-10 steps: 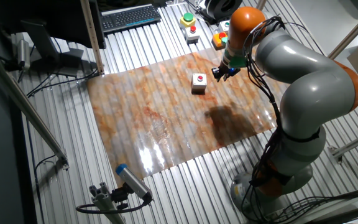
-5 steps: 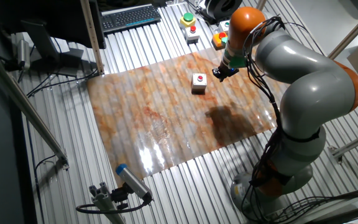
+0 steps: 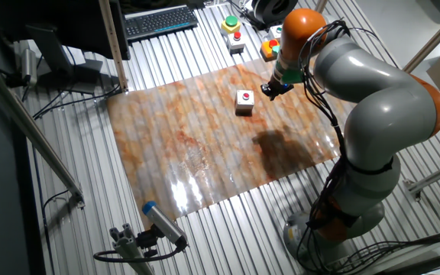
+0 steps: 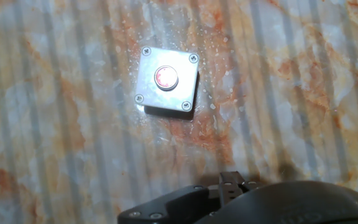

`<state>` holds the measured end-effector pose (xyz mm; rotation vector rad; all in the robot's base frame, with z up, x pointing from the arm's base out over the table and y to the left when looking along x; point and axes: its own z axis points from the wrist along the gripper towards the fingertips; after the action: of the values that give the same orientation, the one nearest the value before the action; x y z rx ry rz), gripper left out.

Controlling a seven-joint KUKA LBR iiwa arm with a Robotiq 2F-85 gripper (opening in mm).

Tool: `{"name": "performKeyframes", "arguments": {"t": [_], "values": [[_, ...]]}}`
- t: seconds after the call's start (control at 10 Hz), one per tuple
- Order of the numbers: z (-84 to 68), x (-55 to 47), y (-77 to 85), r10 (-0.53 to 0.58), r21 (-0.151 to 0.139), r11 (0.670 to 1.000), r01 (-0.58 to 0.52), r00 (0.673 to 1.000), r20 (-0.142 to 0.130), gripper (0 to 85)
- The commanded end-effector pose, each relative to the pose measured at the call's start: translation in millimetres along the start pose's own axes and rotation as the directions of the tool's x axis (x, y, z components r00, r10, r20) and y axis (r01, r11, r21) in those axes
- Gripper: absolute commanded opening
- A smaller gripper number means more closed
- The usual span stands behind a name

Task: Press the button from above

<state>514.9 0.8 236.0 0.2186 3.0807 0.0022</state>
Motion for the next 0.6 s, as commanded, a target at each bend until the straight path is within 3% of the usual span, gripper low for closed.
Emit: {"name": "performKeyframes", "arguments": {"t": [0.0, 0.5], "values": [[0.0, 0.0, 0.1, 0.000, 0.000, 1.000, 0.000, 1.000, 0.000, 0.0], [-0.2, -1.1, 1.3, 0.005, -0.003, 1.000, -0.005, 1.000, -0.002, 0.0]]}}
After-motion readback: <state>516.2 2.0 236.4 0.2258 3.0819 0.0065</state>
